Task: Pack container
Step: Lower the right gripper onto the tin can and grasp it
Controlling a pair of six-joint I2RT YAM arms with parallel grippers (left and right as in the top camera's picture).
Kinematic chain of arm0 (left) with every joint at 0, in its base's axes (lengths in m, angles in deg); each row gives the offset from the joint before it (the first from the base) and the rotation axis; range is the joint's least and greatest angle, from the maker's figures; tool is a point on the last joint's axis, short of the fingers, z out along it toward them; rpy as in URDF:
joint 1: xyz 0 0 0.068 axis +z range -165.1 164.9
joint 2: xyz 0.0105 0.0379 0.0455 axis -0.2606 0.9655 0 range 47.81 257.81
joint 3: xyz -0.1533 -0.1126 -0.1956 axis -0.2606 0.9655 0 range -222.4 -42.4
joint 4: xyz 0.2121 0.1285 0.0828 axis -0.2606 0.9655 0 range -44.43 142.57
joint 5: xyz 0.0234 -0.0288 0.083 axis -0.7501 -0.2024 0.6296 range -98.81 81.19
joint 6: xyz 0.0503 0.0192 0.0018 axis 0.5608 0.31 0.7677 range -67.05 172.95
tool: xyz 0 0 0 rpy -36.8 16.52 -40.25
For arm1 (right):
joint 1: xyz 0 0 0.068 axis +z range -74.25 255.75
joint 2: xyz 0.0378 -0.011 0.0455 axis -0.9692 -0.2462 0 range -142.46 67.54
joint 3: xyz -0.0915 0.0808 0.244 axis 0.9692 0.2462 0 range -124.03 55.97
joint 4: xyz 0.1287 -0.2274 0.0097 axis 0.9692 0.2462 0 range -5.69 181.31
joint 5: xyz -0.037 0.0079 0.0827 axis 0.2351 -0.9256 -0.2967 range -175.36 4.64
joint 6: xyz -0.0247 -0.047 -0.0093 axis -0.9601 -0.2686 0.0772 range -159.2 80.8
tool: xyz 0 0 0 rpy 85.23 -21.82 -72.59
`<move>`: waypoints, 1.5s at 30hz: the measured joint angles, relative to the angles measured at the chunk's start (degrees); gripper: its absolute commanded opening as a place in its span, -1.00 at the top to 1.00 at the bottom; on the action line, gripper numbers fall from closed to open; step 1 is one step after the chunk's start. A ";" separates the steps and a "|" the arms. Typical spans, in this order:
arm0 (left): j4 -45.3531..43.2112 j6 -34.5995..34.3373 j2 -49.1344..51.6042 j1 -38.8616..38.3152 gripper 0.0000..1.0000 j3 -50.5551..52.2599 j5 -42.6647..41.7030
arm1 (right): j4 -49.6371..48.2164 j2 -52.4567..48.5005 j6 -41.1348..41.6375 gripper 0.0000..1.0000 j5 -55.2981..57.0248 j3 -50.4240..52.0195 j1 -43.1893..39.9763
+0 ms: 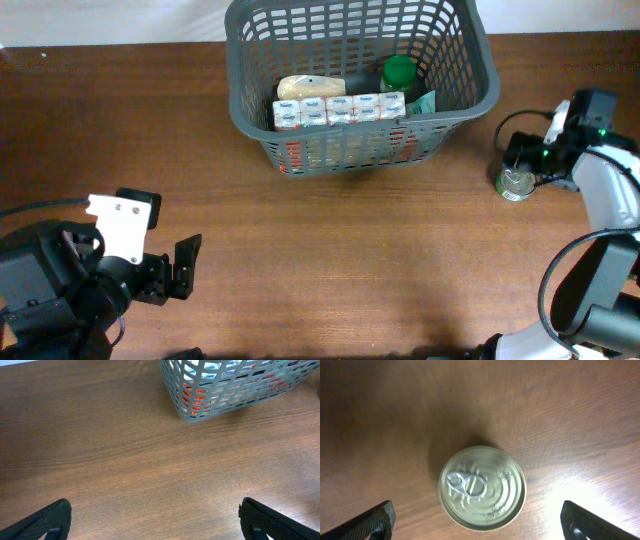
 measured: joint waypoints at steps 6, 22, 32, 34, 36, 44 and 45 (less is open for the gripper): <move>0.00 0.00 0.00 0.00 -0.98 0.00 0.00 | -3.89 0.00 0.07 -0.98 0.00 4.96 0.02; 0.02 0.00 0.00 0.00 -0.98 0.00 0.00 | -17.33 -0.02 0.20 -0.98 0.74 13.97 0.02; 0.00 0.00 0.00 0.00 -0.98 0.00 -0.02 | -21.49 -0.13 0.20 -0.98 0.76 15.67 0.02; 0.00 -0.02 0.00 0.00 -0.98 0.00 0.00 | -21.57 -0.46 0.20 -0.98 0.74 15.67 0.02; 0.00 0.00 0.00 0.00 -0.98 0.00 0.00 | -21.59 -1.14 0.20 -0.98 0.74 15.67 0.02; 0.00 0.00 0.00 0.00 -0.98 0.00 0.00 | -21.81 -3.58 0.20 -0.97 0.70 15.67 0.02; 0.02 0.00 0.00 0.00 -0.98 0.00 0.00 | -21.94 -3.61 0.15 -0.98 0.70 15.67 0.02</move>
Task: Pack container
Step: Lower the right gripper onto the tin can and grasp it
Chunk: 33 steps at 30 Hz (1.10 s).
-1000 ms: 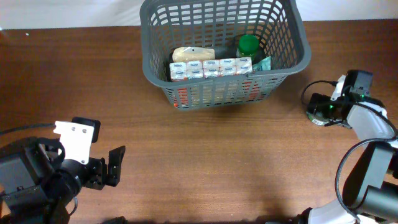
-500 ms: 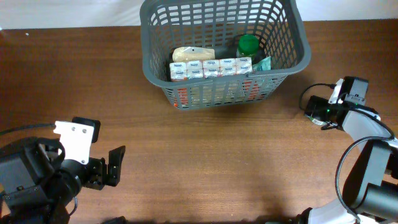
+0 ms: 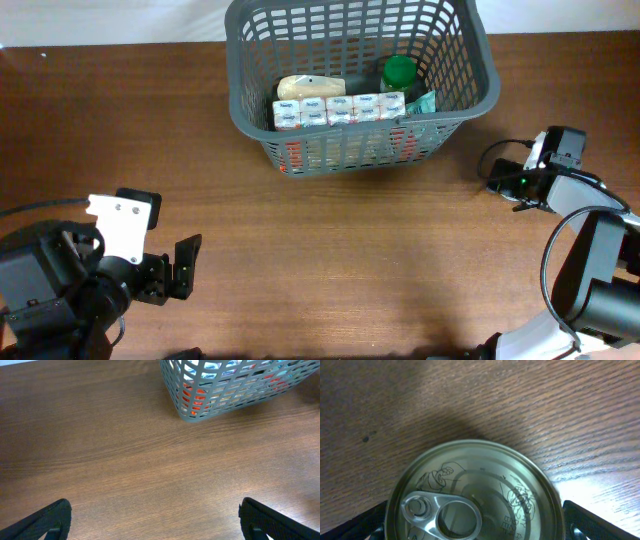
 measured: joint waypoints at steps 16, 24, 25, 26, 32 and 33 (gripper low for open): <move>-0.02 0.00 0.00 0.00 -0.98 0.00 0.00 | -3.89 -1.25 0.02 -0.98 0.04 0.00 0.00; -0.02 0.00 0.00 0.00 -0.99 0.00 0.00 | -3.93 -1.29 -0.07 -0.89 0.09 0.00 0.00; -0.02 0.00 0.00 0.00 -0.98 0.00 0.00 | -3.93 -1.29 -0.07 -0.85 0.07 0.00 0.00; 0.00 0.00 0.00 0.00 -0.98 0.00 -0.02 | -3.93 -1.31 0.00 -0.82 0.11 0.00 0.00; 0.00 0.00 0.00 0.00 -0.99 0.00 0.00 | -3.93 -1.36 -0.11 -0.53 0.22 0.00 0.00; 0.00 0.00 0.00 0.00 -0.98 0.00 0.00 | -3.93 -1.36 -0.02 -0.51 0.17 0.00 0.00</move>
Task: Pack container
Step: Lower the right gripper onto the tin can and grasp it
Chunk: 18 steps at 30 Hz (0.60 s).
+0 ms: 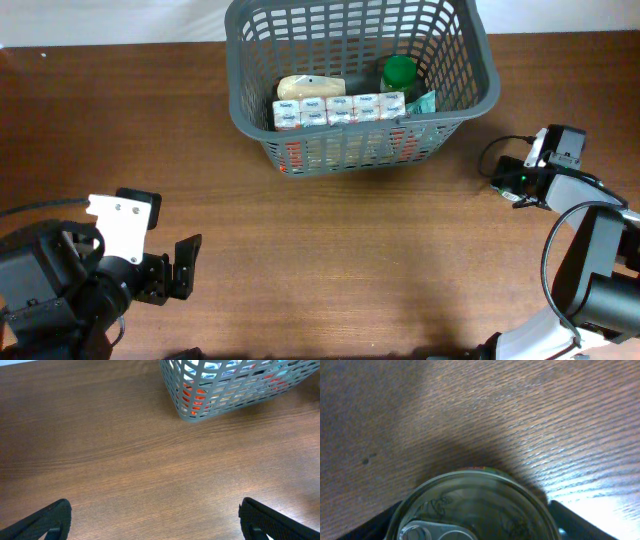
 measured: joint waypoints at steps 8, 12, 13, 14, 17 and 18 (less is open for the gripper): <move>-0.02 0.00 0.00 0.00 -0.98 0.00 0.00 | -0.02 0.00 -0.13 -0.40 0.02 0.00 0.00; -0.02 0.00 0.02 0.00 -0.98 0.00 0.00 | -0.02 0.00 -0.13 -0.34 0.02 0.00 0.00; -0.02 0.00 0.00 0.00 -0.98 0.00 0.00 | 0.00 0.00 -0.11 -0.33 0.02 0.00 0.00; -0.02 0.00 0.00 0.00 -0.98 0.00 0.00 | -0.02 0.00 -0.11 -0.32 0.02 0.00 0.00; -0.02 0.00 0.00 0.00 -0.98 0.00 0.00 | 0.00 0.00 -0.15 -0.29 0.02 0.00 0.00; -0.02 0.00 0.02 0.00 -0.98 0.00 0.00 | -0.02 0.00 -0.13 -0.26 0.02 0.00 0.00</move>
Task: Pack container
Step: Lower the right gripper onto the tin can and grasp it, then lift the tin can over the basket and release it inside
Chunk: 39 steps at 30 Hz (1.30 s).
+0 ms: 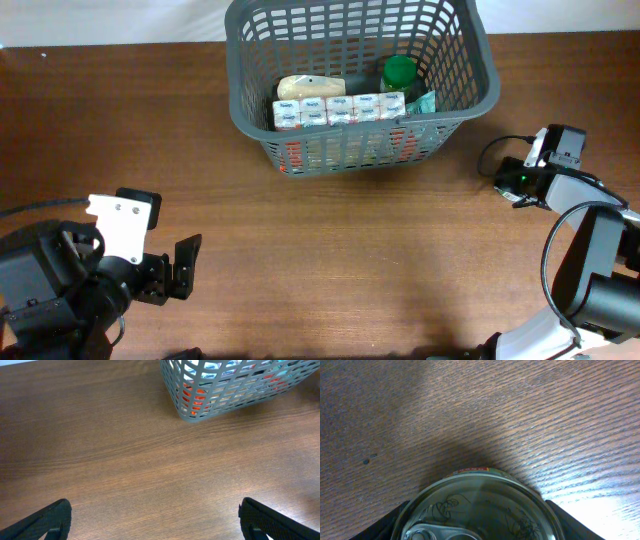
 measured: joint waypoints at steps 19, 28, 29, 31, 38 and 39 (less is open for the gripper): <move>0.00 0.00 -0.02 0.00 -0.98 0.00 0.00 | 0.00 0.00 0.02 -0.08 0.00 -0.02 0.00; 0.00 0.00 -0.02 0.00 -0.98 0.00 0.00 | 5.27 0.04 0.15 0.03 -0.07 -1.90 0.00; 0.00 0.00 -0.02 0.00 -0.99 0.00 0.00 | 7.82 0.20 0.20 0.03 -0.11 -2.80 0.00; 0.00 0.00 -0.02 0.00 -0.99 0.00 0.00 | 12.35 1.14 0.33 0.03 -0.20 -5.16 0.00; 0.02 0.00 -0.02 0.00 -0.98 0.00 0.00 | 26.03 12.74 2.43 0.05 0.74 -23.34 0.00; 0.00 0.00 -0.02 0.00 -0.98 0.00 0.00 | 26.69 14.29 2.54 0.05 1.16 -26.27 0.00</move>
